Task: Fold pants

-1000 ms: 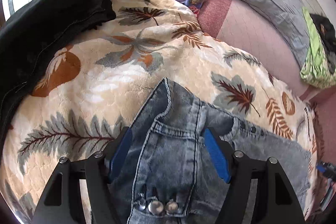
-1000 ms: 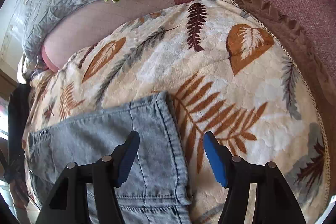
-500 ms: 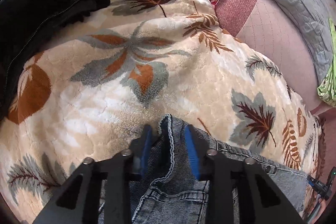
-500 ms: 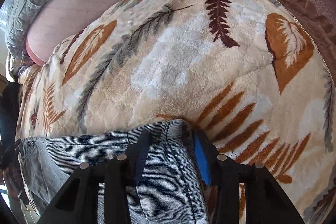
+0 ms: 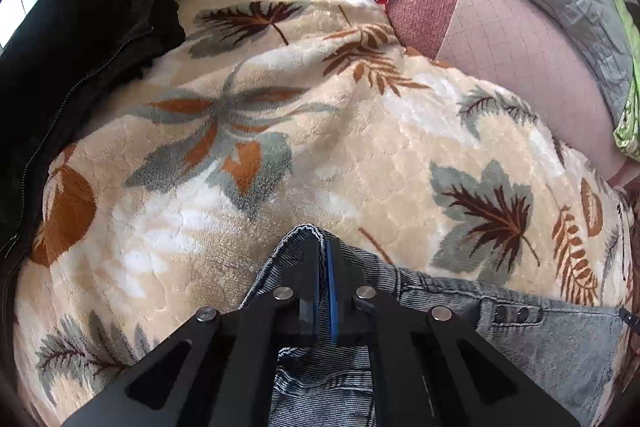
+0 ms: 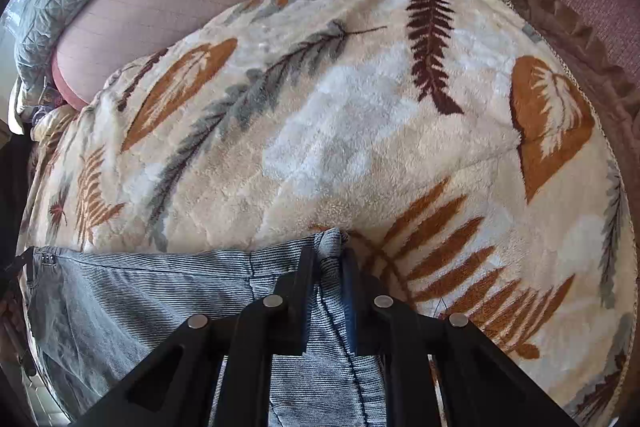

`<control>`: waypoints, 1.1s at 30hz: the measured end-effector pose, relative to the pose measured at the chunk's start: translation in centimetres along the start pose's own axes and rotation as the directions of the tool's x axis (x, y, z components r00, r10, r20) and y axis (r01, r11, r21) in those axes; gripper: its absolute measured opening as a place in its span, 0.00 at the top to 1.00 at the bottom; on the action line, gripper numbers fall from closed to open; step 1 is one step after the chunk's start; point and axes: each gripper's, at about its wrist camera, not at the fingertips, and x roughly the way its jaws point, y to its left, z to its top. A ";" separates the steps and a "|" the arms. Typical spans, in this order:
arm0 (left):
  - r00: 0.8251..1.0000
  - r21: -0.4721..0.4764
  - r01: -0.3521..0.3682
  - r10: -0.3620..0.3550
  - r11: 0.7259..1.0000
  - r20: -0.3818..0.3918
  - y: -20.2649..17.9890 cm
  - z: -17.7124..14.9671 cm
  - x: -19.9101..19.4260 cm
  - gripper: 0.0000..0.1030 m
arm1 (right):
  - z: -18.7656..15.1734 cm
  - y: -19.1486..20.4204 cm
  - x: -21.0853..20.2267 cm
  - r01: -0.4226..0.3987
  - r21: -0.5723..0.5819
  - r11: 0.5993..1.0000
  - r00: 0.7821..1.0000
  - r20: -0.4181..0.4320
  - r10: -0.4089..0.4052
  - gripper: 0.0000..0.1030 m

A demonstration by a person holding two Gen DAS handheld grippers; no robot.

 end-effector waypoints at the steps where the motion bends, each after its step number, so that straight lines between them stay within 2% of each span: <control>1: 1.000 -0.002 0.010 -0.010 1.000 0.017 0.0 0.1 -0.8 0.97 | 0.0 0.0 -0.7 -0.004 0.003 1.000 1.000 0.019 0.004 0.87; 5: 0.993 -0.007 0.070 -0.069 0.998 0.091 0.4 -0.2 -5.2 0.97 | -0.4 -0.3 -4.3 -0.039 0.013 0.999 0.994 0.104 0.037 0.87; 8: 0.977 0.002 0.133 -0.131 0.991 0.167 1.0 -1.5 -9.9 0.97 | -1.6 -0.2 -8.3 -0.090 0.011 0.996 0.978 0.188 0.086 0.87; 12: 0.939 0.006 0.228 -0.221 0.974 0.262 3.3 -5.1 -16.9 0.97 | -5.4 -0.6 -14.9 -0.174 -0.007 0.985 0.937 0.305 0.168 0.87; 14: 0.920 0.013 0.263 -0.254 0.965 0.297 5.1 -7.9 -19.8 0.97 | -8.1 -1.1 -18.0 -0.202 -0.028 0.979 0.914 0.353 0.199 0.87; 17: 0.905 0.021 0.306 -0.298 0.952 0.303 8.2 -13.0 -22.6 0.97 | -13.2 -1.9 -21.2 -0.254 -0.090 0.963 0.881 0.389 0.268 0.87; 18: 0.908 0.028 0.314 -0.309 0.949 0.283 9.0 -14.7 -22.7 0.97 | -15.1 -2.1 -21.5 -0.258 -0.112 0.960 0.883 0.376 0.281 0.87; 20: 0.924 0.058 0.313 -0.318 0.948 0.213 10.7 -18.3 -21.7 0.96 | -18.6 -2.8 -20.4 -0.280 -0.134 0.951 0.905 0.294 0.308 0.84; 21: 0.933 0.064 0.315 -0.322 0.947 0.159 11.5 -19.9 -20.6 0.95 | -20.5 -3.2 -19.1 -0.285 -0.147 0.947 0.924 0.219 0.312 0.84; 22: 0.945 0.064 0.310 -0.315 0.949 0.094 12.3 -21.3 -19.4 0.93 | -22.3 -3.3 -17.4 -0.259 -0.163 0.952 0.949 0.142 0.282 0.80; 23: 0.956 0.056 0.291 -0.293 0.955 0.019 13.1 -22.7 -18.1 0.92 | -24.1 -3.5 -15.7 -0.233 -0.168 0.958 0.966 0.070 0.247 0.71; 24: 0.966 0.046 0.257 -0.256 0.965 -0.038 13.8 -23.8 -17.1 0.91 | -25.8 -4.0 -14.0 -0.229 -0.160 0.960 0.973 -0.017 0.229 0.63; 25: 0.975 0.043 0.218 -0.215 0.975 -0.063 14.6 -24.7 -16.6 0.91 | -27.2 -4.3 -12.7 -0.238 -0.143 0.961 0.970 -0.093 0.226 0.49; 26: 0.983 0.040 0.178 -0.176 0.983 -0.057 15.2 -25.0 -16.7 0.91 | -28.2 -4.9 -12.1 -0.239 -0.132 0.962 0.967 -0.123 0.223 0.46; 28: 0.993 0.025 0.116 -0.116 0.993 -0.008 16.2 -24.7 -18.1 0.91 | -28.7 -6.0 -12.5 -0.234 -0.095 0.967 0.970 -0.095 0.225 0.46; 30: 0.994 -0.002 0.095 -0.095 0.995 0.061 16.3 -23.5 -19.9 0.86 | -27.7 -7.8 -14.1 -0.276 0.001 0.961 0.961 -0.009 0.276 0.42; 31: 0.991 -0.002 0.101 -0.101 0.995 0.093 15.8 -22.8 -20.8 0.77 | -26.9 -8.7 -14.9 -0.306 0.061 0.950 0.952 0.040 0.304 0.37; 32: 0.986 0.008 0.119 -0.119 0.993 0.115 15.1 -22.3 -21.4 0.64 | -26.0 -9.7 -15.3 -0.337 0.121 0.934 0.941 0.085 0.328 0.34; 33: 0.981 0.025 0.142 -0.144 0.990 0.131 14.1 -21.8 -21.7 0.58 | -25.2 -10.5 -15.4 -0.366 0.175 0.914 0.930 0.117 0.350 0.33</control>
